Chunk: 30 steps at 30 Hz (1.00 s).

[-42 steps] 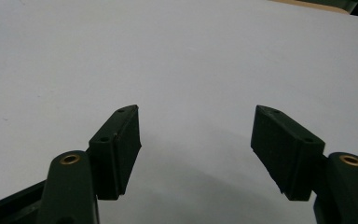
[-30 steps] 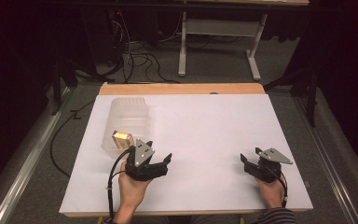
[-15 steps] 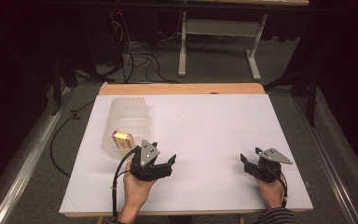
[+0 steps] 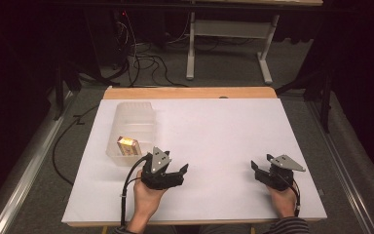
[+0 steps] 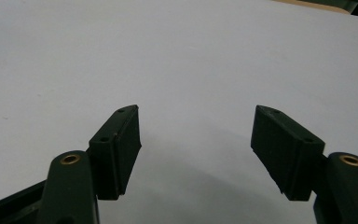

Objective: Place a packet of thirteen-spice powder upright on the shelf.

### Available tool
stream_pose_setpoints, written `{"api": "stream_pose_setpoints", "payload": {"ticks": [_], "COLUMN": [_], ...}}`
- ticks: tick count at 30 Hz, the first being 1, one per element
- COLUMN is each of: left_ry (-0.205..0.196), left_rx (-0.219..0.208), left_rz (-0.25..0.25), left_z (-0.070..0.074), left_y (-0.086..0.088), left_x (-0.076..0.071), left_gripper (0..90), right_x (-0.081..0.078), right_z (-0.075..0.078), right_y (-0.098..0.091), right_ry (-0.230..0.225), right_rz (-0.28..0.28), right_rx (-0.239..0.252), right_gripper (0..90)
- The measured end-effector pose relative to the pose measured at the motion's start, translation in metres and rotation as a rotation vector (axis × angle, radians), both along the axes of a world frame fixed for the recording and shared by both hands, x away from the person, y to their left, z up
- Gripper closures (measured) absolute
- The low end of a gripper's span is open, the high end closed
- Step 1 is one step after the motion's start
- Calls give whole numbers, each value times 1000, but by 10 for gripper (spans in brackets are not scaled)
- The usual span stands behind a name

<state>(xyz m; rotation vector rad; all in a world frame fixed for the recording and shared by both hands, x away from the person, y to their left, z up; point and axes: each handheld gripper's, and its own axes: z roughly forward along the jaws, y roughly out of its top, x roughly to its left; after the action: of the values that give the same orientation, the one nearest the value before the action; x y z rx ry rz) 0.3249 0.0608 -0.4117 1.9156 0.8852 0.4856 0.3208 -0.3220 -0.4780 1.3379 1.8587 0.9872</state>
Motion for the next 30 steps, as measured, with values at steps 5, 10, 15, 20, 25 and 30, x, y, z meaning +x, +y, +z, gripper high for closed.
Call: {"api": "stream_pose_setpoints", "payload": {"ticks": [5, 10, 15, 20, 25, 30], "left_ry": [6, 14, 21, 28, 44, 50], "left_rx": [2, -7, 1, 2, 5, 10], "left_rz": [-3, -5, -7, -12, -13, -20], "left_z": [-2, -4, -7, -10, -15, -19], "left_y": [-2, -3, -6, -9, -11, -12], "left_x": [1, 2, 4, 5, 7, 5], "left_gripper": [248, 248, 249, 249, 249, 249], "right_x": [0, 0, 0, 0, 0, 0], "right_z": [0, 0, 0, 0, 0, 0], "right_y": [0, 0, 0, 0, 0, 0], "right_ry": [0, 1, 1, 0, 1, 0], "right_rz": [0, -1, 0, 0, 0, 2], "right_rx": [0, 1, 0, 0, 1, 0], "right_gripper": [335, 335, 335, 335, 336, 335]}}
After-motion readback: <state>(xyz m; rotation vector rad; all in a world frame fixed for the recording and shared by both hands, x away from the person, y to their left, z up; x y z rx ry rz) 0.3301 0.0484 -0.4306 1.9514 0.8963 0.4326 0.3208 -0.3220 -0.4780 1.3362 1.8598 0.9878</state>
